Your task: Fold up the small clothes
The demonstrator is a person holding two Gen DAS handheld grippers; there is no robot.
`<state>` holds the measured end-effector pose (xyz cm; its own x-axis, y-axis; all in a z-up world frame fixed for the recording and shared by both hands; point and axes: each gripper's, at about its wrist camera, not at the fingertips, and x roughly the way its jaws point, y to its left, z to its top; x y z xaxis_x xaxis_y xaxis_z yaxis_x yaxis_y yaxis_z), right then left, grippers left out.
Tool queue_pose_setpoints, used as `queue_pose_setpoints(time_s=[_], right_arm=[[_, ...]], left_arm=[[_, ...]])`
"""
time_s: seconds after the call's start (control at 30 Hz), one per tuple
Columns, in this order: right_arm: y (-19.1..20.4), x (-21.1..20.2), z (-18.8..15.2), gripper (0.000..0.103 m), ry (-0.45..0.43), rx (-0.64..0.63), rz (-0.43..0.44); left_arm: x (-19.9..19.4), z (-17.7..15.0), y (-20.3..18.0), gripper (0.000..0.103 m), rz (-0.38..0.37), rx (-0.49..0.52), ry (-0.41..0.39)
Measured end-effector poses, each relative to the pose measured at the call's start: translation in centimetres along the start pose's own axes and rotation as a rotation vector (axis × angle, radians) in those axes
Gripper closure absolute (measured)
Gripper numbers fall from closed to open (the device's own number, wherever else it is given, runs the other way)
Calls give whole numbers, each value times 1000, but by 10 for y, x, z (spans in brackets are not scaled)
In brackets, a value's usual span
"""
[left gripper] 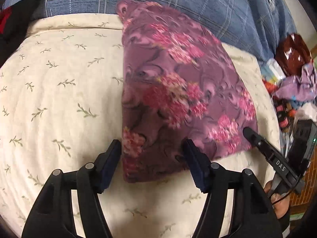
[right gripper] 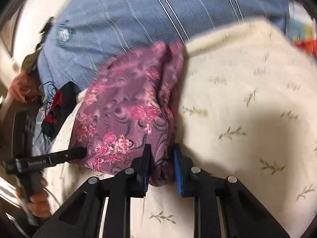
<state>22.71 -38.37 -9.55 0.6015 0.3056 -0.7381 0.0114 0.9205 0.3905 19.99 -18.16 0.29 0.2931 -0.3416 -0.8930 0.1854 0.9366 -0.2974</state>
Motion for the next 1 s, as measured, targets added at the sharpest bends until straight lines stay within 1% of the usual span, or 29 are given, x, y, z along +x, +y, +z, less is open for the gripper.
queue_pose_setpoints(time_s=[0.03,0.07,0.1,0.13,0.2,0.23,0.27,0.33,0.4,0.43,0.47,0.5,0.53,0.57,0.6,0.63,0.7,0.77,0.8,0.87,0.9,0.93,0.97,1.0], right_arm=[[0,-5,1,82,7,-6,-11],[3,-7,6,78,7,-7,-15],[3,-12,14,77,-1,-6,-2],[2,-18,22,77,-26,10,16],[-10,-27,40,67,-71,93,79],[-19,-27,49,56,-86,152,110],[-25,-23,58,48,-96,196,128],[-33,-3,75,47,-79,251,162],[-39,17,82,47,-38,269,168],[-43,31,84,47,-7,278,173],[-45,41,84,47,17,289,184],[-45,55,83,47,53,297,234],[-44,54,77,46,67,274,278],[-37,54,77,45,70,222,303],[-29,57,76,45,97,164,347],[-27,58,74,44,114,145,368],[-24,58,72,45,106,112,361],[-24,60,72,55,99,102,331],[-24,61,71,57,93,104,308],[-22,57,69,64,70,95,282],[-18,56,67,64,56,81,255],[-15,55,67,66,46,72,237],[-11,55,67,67,38,61,215],[-6,54,67,67,33,48,191]], left_arm=[[-1,0,0,39,-26,6,20],[-4,1,2,39,-49,1,26],[-10,3,7,39,-81,-12,20],[-19,9,15,39,-118,-37,-4],[-29,21,27,38,-142,-68,-37],[-29,34,33,38,-138,-84,-50],[-24,45,38,36,-136,-94,-51],[-8,68,39,36,-152,-133,-30],[7,82,47,36,-212,-176,12],[9,79,59,36,-232,-189,30],[16,81,58,36,-250,-196,44],[21,79,56,36,-270,-197,57],[27,78,54,36,-298,-191,78],[31,81,55,31,-312,-184,88],[33,81,48,27,-311,-165,77],[28,78,48,21,-307,-151,66],[27,77,36,20,-259,-115,44],[25,77,28,21,-212,-101,23],[26,77,25,22,-193,-105,15],[29,80,14,43,-151,-104,-6],[26,79,11,47,-132,-96,-18],[23,78,7,55,-111,-89,-32],[21,78,4,60,-94,-79,-41],[19,77,1,61,-82,-68,-47]])
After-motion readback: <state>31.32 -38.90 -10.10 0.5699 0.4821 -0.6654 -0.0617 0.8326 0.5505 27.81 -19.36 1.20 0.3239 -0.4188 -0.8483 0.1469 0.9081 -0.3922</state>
